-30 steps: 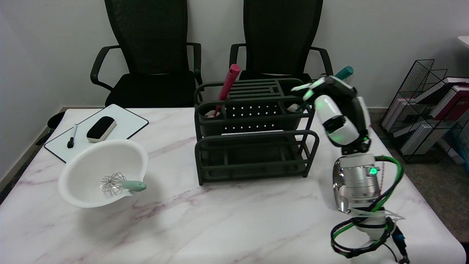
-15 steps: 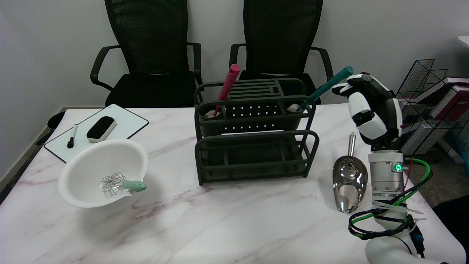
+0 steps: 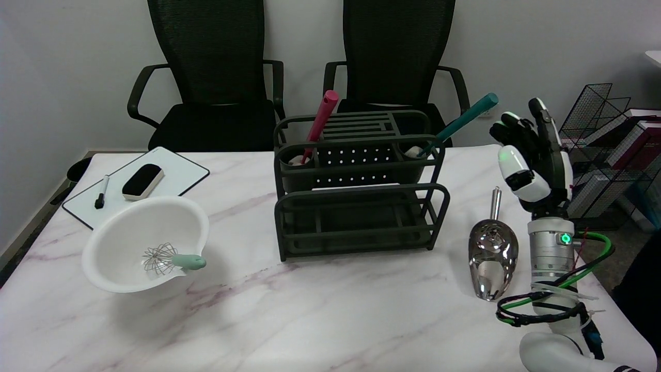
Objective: Pick up the blue sponge bottle brush.
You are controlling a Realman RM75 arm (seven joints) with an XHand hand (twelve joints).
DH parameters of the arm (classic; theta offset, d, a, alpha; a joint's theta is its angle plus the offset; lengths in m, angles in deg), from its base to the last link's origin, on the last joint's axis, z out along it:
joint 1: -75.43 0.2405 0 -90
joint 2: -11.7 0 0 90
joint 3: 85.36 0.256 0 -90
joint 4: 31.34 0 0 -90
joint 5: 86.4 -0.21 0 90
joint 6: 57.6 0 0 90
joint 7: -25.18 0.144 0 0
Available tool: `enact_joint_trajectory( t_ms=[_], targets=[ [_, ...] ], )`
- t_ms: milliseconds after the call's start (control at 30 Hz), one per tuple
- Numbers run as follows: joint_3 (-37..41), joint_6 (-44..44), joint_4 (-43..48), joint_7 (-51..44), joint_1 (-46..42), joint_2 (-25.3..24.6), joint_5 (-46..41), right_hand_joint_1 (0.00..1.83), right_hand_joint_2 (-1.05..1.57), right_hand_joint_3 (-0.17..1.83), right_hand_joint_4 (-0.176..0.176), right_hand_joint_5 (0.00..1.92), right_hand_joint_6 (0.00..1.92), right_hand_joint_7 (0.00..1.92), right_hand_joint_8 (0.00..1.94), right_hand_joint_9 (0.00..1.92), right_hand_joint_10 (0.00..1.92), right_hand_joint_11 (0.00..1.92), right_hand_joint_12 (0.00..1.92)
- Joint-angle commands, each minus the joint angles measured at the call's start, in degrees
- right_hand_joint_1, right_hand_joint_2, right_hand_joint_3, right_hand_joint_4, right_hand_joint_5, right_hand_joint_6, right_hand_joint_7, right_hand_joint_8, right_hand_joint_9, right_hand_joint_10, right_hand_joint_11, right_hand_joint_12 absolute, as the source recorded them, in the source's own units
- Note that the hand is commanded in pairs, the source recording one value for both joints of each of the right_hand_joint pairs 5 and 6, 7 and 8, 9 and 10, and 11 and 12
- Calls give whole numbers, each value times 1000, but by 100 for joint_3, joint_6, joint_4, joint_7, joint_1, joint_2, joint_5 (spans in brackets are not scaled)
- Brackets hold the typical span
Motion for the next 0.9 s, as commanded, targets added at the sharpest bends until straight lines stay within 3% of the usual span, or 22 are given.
enact_joint_trajectory(
  t_ms=[33,367,600,800,867,900],
  targets=[
    [-108,-1030,-608,230,694,-129,-460,1029,155,1279,0,66,66,442,442,509,509,472,472],
    [-417,-1161,-1305,1102,1492,-148,-420,1035,140,1245,0,39,39,419,419,486,486,386,386],
    [-613,-1161,-1265,1274,1920,-168,-420,1033,136,1240,0,35,35,408,408,450,450,318,318],
    [-750,-1266,-1214,1305,2130,-172,-460,1037,152,1218,0,21,21,388,388,381,381,192,192],
    [-758,-1301,-1198,1305,2153,-172,-455,1039,149,1219,0,17,17,367,367,322,322,4,4],
    [-758,-1305,-1186,1305,2161,-172,-443,1040,149,1219,0,16,16,365,365,317,317,0,0]
  ],
)
